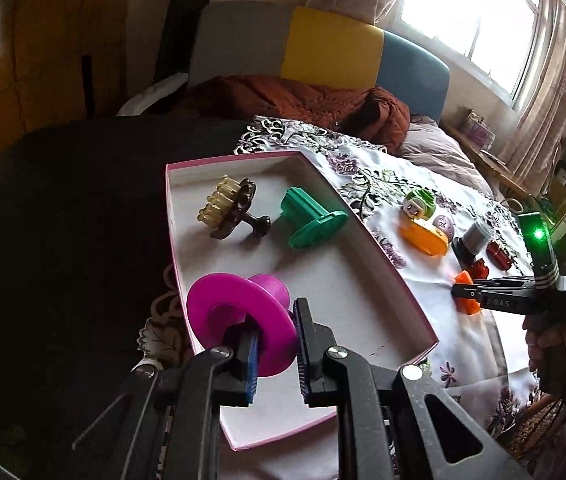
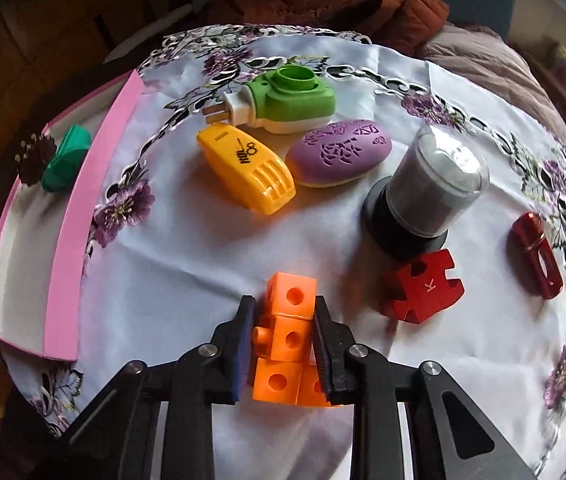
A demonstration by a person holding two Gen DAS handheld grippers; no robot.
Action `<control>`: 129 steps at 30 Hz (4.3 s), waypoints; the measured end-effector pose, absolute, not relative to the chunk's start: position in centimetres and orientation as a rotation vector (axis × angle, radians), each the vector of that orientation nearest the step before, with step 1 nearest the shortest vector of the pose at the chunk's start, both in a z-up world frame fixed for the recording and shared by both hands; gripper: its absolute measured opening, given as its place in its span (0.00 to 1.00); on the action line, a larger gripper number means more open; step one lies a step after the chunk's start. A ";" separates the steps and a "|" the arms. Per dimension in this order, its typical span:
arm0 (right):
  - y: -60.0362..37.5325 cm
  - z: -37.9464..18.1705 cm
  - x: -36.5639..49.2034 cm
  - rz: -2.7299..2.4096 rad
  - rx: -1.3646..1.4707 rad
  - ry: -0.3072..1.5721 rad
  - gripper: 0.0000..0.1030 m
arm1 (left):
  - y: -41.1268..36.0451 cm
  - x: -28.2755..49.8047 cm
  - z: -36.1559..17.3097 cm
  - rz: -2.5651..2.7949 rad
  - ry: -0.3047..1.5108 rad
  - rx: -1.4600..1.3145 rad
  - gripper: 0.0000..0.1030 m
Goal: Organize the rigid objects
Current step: 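Carry the magenta cup into the tray and open the left gripper, then carry the orange blocks with the right gripper down into the tray, then open the right gripper to release the orange blocks in the tray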
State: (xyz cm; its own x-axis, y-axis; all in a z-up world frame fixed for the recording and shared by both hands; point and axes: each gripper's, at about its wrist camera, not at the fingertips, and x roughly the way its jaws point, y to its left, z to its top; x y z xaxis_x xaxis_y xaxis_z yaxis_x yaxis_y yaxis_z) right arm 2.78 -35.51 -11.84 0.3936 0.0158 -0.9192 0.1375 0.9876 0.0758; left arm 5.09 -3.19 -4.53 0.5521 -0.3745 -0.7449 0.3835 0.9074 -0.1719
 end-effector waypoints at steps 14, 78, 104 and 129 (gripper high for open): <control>-34.8 -11.8 3.0 -0.075 0.076 1.157 0.27 | -2.9 7.7 -6.3 -0.470 0.985 -0.083 0.14; -33.7 -10.0 2.8 -0.140 0.032 1.095 0.26 | 1.4 4.8 -3.5 -0.253 0.833 -0.057 0.48; -14.1 -7.5 11.4 0.348 0.037 1.084 0.26 | 5.4 5.5 -5.2 -0.217 0.891 -0.157 0.48; -14.8 -7.0 12.0 0.216 0.053 0.926 0.64 | 4.5 4.9 -5.1 -0.198 0.888 -0.105 0.49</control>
State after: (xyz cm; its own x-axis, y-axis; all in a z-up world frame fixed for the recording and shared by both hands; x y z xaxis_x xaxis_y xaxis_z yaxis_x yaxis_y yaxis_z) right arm 12.03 -14.84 -7.02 0.5810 0.2072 -0.7871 -0.1620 0.9771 0.1376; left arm 4.86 4.46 -5.14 0.6144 -0.2151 -0.7591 0.1285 0.9766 -0.1727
